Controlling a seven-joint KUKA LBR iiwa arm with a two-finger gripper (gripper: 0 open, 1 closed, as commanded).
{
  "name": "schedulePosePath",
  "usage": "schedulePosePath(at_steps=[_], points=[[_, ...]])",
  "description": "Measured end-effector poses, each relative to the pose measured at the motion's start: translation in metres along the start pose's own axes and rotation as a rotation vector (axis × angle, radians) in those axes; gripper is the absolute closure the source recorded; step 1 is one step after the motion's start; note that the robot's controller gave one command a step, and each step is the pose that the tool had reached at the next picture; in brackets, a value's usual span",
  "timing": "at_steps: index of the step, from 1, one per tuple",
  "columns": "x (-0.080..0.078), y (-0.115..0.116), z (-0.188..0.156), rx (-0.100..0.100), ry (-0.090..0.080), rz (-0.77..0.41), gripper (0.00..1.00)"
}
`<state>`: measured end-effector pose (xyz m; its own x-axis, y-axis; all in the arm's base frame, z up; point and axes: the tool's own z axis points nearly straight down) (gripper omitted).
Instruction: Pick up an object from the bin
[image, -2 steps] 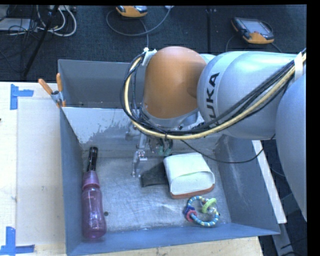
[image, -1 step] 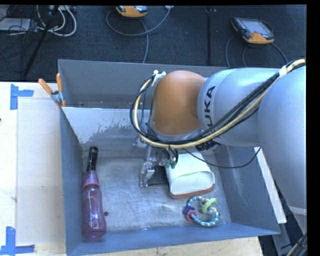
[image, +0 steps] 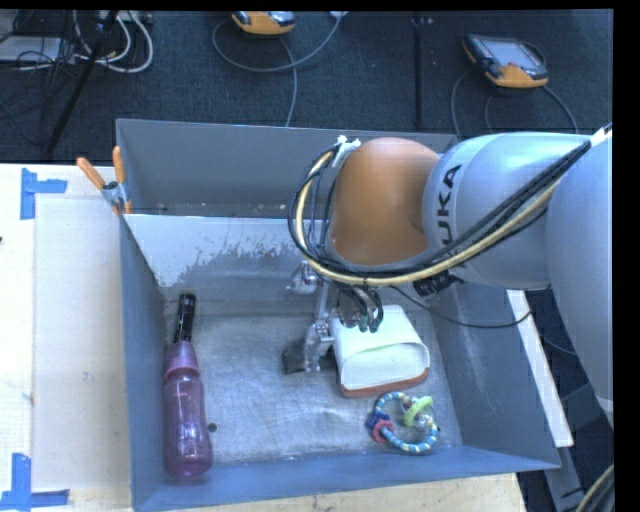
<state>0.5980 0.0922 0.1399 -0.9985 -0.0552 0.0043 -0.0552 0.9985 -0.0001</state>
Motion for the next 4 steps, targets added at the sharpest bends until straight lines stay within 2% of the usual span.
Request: schedulePosePath(at_steps=[1,2,3,4], points=[[0.005,-0.029,0.02,0.0,-0.005,-0.021,0.0],[0.01,-0.035,0.071,-0.002,-0.009,-0.019,0.0],[0.01,-0.046,0.066,-0.005,-0.012,0.04,1.0],[0.01,-0.046,0.066,-0.006,-0.012,0.04,1.0]])
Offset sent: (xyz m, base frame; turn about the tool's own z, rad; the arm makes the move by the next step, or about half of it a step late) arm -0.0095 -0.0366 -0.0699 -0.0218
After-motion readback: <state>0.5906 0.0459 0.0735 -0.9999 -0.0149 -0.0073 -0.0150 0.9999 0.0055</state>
